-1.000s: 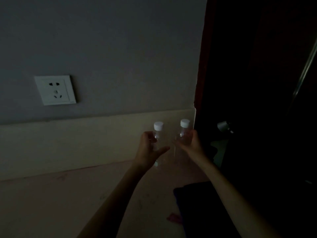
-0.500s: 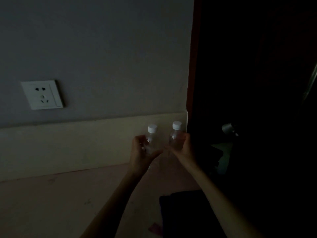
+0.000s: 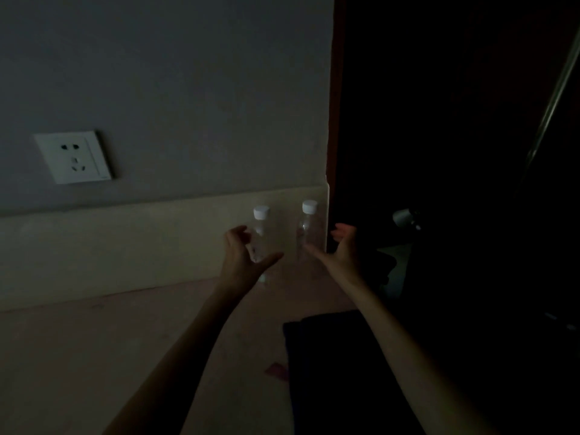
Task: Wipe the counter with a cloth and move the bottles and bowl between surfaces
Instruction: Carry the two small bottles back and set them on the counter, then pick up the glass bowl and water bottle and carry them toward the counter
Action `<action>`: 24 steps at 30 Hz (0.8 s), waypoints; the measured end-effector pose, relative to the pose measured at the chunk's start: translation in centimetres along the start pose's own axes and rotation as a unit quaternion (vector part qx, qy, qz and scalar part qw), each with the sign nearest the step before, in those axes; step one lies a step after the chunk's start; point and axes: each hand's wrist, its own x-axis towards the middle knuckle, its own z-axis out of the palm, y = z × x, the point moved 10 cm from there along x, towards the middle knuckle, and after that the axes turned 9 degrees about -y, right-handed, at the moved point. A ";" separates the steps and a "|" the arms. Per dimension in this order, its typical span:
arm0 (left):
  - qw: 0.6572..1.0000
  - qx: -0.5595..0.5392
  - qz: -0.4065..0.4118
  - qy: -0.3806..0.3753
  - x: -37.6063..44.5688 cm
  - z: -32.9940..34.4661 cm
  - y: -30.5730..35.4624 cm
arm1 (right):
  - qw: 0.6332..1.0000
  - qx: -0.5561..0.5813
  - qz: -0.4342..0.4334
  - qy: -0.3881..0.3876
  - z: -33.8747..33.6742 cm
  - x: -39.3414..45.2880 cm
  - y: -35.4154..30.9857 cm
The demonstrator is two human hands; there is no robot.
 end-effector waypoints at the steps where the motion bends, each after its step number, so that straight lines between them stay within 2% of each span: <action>1: 1.000 0.002 -0.002 0.003 -0.6 -0.4 0.3 | 1.000 0.003 -0.002 0.014 -0.5 -0.8 -0.3; 3: 1.000 0.001 -0.011 0.022 -1.9 -1.8 0.7 | 0.999 0.031 -0.005 0.020 -0.4 -2.7 -1.1; 9: 0.993 -0.073 -0.061 0.071 -10.0 -7.9 0.8 | 0.990 0.115 -0.002 -0.082 6.3 -10.8 -3.8; 13: 0.986 -0.015 -0.058 0.154 -22.1 -15.3 1.3 | 0.959 0.190 -0.008 -0.212 14.0 -19.9 -7.4; 15: 0.969 0.015 -0.101 0.223 -30.4 -19.0 0.6 | 0.925 0.235 -0.001 -0.299 18.3 -25.4 -8.4; 17: 0.941 0.016 -0.191 0.279 -39.1 -21.2 -1.6 | 0.878 0.277 0.018 -0.391 22.2 -31.4 -8.3; 20: 0.879 -0.014 -0.358 0.315 -53.3 -21.1 -7.3 | 0.793 0.246 0.074 -0.552 27.7 -42.7 -5.1; 22: 0.816 -0.052 -0.480 0.319 -62.9 -19.1 -10.9 | 0.730 0.180 0.126 -0.647 30.4 -50.5 0.2; 24: 0.730 -0.115 -0.581 0.341 -72.7 -15.3 -12.8 | 0.681 0.077 0.169 -0.709 31.2 -56.8 8.7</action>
